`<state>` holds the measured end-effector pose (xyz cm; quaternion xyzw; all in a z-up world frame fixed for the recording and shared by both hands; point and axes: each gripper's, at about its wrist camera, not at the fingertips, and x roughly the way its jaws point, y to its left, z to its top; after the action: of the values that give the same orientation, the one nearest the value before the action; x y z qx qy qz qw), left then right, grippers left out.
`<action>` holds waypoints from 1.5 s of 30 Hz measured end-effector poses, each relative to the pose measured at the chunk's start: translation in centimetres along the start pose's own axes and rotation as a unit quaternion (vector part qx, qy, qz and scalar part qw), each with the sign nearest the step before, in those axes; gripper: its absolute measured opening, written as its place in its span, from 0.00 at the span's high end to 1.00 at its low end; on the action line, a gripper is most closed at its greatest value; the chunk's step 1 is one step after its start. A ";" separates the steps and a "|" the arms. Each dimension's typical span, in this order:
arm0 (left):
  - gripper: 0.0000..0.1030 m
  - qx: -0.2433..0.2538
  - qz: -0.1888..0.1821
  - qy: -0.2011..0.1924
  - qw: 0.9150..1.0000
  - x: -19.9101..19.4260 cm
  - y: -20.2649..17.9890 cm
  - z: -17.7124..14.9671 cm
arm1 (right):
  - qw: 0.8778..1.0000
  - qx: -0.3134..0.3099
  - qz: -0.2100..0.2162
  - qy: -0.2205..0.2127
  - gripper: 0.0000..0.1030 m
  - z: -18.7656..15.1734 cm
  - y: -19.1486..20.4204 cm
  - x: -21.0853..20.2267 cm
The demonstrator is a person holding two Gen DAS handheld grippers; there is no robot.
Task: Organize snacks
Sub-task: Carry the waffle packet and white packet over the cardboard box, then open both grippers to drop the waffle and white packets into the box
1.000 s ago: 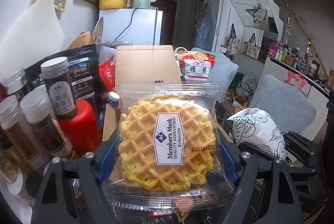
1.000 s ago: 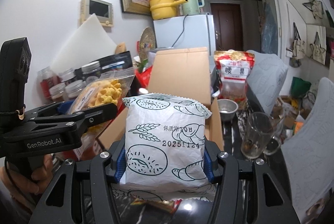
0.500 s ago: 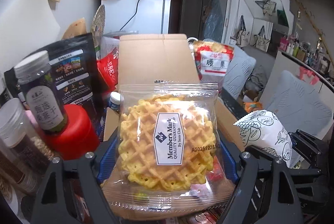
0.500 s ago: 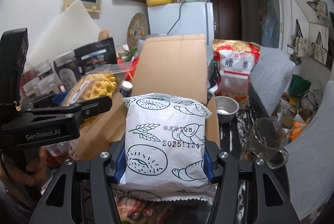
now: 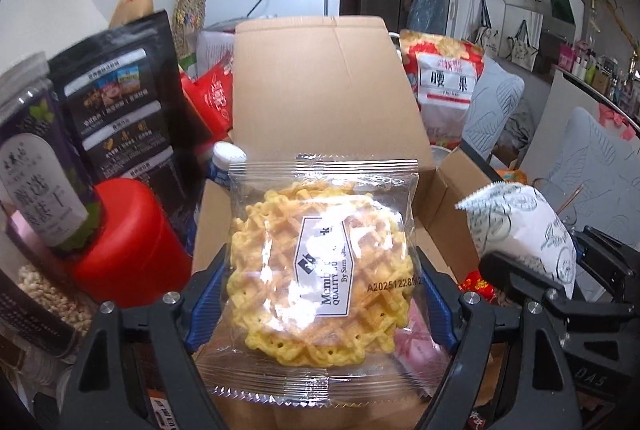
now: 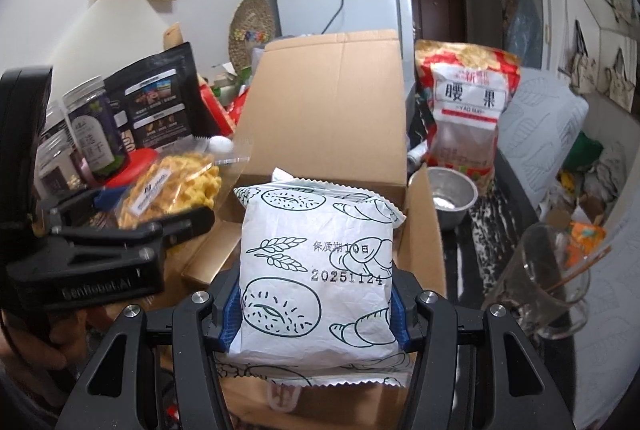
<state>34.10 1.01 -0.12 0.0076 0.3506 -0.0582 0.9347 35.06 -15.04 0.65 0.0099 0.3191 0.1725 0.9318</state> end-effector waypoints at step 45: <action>0.19 0.053 0.089 0.120 0.987 7.3 -2.1 -0.9 | 0.990 -0.056 -0.081 0.098 0.31 -1.7 0.8 4.4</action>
<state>38.72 -1.79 -5.59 0.0956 0.4542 0.0080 0.8857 37.02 -12.97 -3.18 -0.0857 0.3984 0.1140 0.9061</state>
